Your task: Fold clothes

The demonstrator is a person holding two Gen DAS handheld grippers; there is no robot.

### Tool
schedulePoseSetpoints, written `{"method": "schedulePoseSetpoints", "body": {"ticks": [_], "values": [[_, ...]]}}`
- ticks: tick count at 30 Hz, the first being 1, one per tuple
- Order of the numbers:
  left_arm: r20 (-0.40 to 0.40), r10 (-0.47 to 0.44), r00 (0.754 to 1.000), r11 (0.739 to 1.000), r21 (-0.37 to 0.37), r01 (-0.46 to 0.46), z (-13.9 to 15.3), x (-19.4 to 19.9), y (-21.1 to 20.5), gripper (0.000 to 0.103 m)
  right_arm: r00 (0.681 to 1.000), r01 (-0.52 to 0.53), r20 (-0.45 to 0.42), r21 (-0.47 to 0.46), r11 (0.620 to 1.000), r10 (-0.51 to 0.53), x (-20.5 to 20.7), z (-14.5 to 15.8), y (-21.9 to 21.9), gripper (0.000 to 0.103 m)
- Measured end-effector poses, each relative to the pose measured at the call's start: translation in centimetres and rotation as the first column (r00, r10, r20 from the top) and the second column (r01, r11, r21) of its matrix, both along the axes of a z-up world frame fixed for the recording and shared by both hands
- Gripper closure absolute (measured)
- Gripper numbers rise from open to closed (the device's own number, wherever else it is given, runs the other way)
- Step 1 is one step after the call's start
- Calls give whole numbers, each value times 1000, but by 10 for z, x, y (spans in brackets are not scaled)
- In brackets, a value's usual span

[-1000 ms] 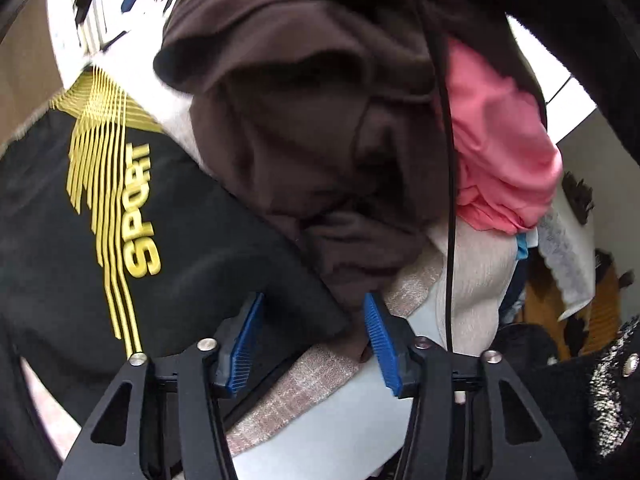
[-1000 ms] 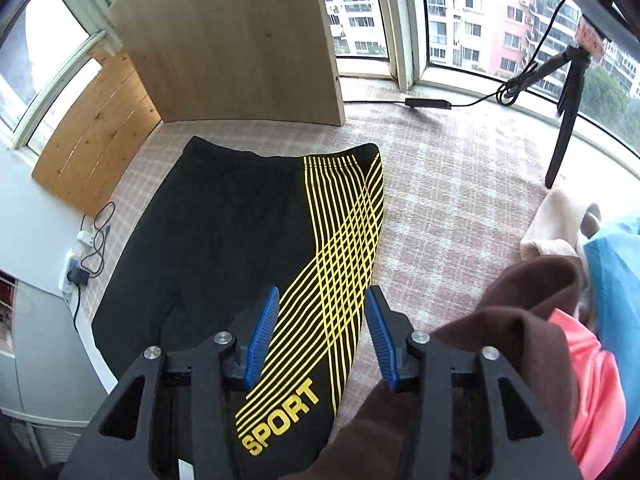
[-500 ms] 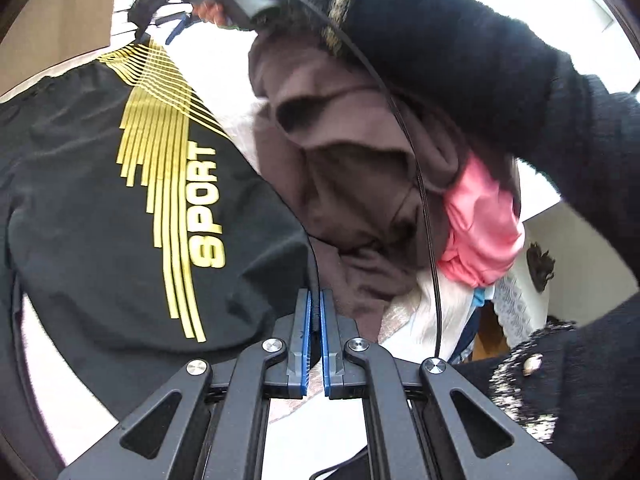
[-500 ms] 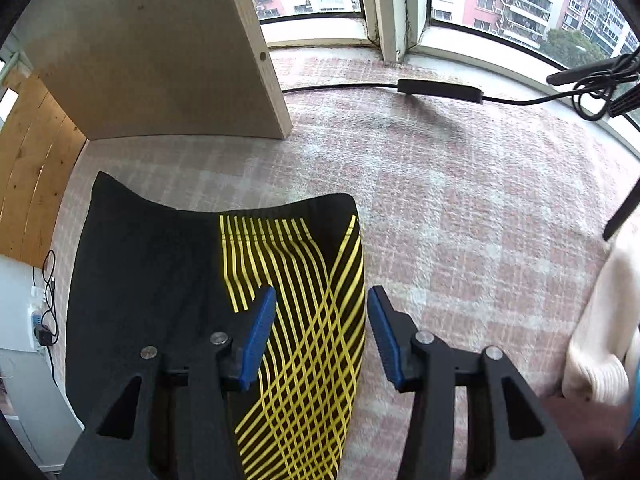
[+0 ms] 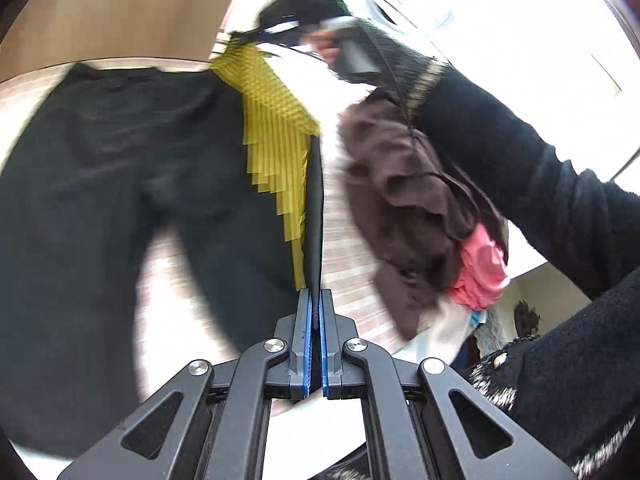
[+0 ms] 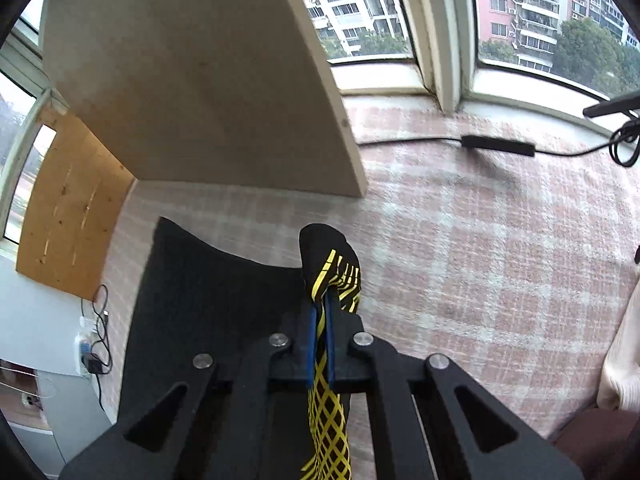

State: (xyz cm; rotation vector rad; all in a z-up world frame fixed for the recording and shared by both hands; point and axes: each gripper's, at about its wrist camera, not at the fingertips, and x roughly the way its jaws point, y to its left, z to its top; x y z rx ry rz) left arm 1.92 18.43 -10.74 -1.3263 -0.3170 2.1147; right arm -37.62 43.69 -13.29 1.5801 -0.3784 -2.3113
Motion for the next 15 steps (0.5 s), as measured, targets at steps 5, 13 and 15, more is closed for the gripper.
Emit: {"method": "schedulePoseSetpoints", "body": {"ticks": [5, 13, 15], "values": [[21, 122, 992, 992, 15, -123, -5, 17, -96, 101, 998, -20, -61, 10, 1000, 20, -7, 40, -83, 99], [90, 233, 968, 971, 34, -237, -41, 27, -200, 101, 999, -54, 11, 133, 990, 53, -45, -8, -242, 99], [107, 242, 964, 968, 36, -247, -52, 26, -218, 101, 998, -47, 37, 145, 988, 42, -51, -28, -265, 99]]}}
